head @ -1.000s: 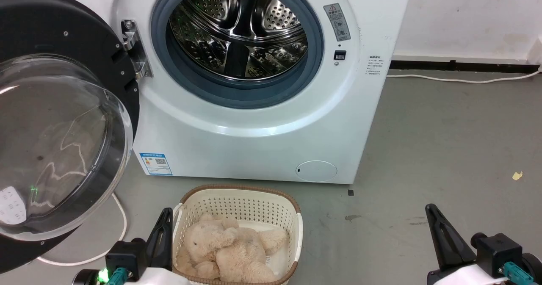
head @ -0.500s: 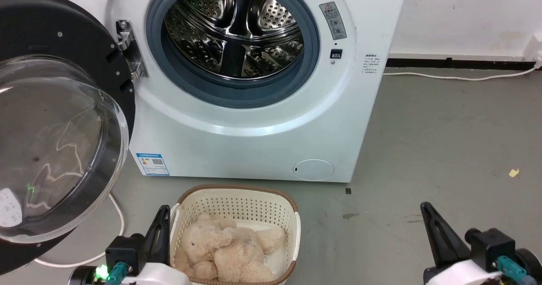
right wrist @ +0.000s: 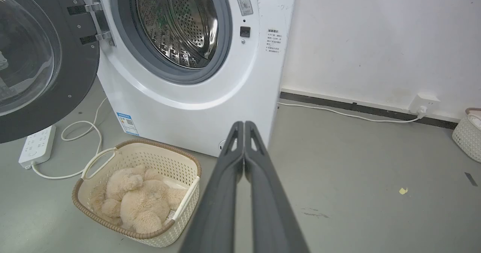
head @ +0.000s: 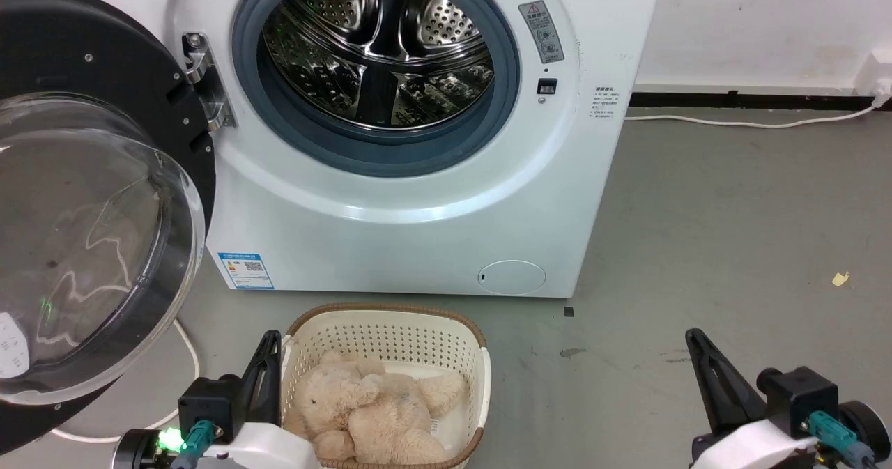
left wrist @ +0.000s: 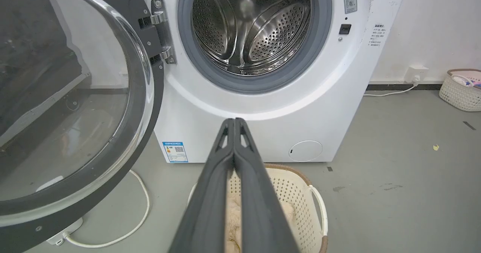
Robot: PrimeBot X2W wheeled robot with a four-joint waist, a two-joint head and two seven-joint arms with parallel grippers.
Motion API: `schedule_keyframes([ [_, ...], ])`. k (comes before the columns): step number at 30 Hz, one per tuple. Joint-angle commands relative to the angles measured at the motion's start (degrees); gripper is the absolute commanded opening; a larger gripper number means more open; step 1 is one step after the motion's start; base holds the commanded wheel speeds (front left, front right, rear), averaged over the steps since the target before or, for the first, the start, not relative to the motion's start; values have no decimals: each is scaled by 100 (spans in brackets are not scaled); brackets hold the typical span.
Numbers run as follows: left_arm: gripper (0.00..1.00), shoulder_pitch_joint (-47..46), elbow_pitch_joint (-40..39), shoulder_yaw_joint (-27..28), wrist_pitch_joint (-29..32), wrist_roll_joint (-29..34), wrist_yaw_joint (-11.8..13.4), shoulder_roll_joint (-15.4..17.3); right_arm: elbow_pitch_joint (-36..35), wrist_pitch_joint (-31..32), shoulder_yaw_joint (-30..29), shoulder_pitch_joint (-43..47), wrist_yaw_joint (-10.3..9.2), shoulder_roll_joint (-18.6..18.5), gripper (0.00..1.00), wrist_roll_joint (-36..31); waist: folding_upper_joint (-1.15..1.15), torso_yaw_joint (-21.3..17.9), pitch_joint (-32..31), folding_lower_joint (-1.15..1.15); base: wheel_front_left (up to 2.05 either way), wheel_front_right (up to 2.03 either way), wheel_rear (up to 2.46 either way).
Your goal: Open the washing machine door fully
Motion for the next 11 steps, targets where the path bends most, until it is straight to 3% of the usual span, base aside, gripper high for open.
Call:
schedule_keyframes([
  [1,0,-106,-37,46,43,82,-17,-24,-34,30,22,-129,-4,8,0,-34,0,-6,2,0,0,0,0],
  [11,0,-153,-70,123,161,225,-48,-90,-44,148,64,-193,-5,9,0,-63,0,-43,16,0,0,0,0],
])
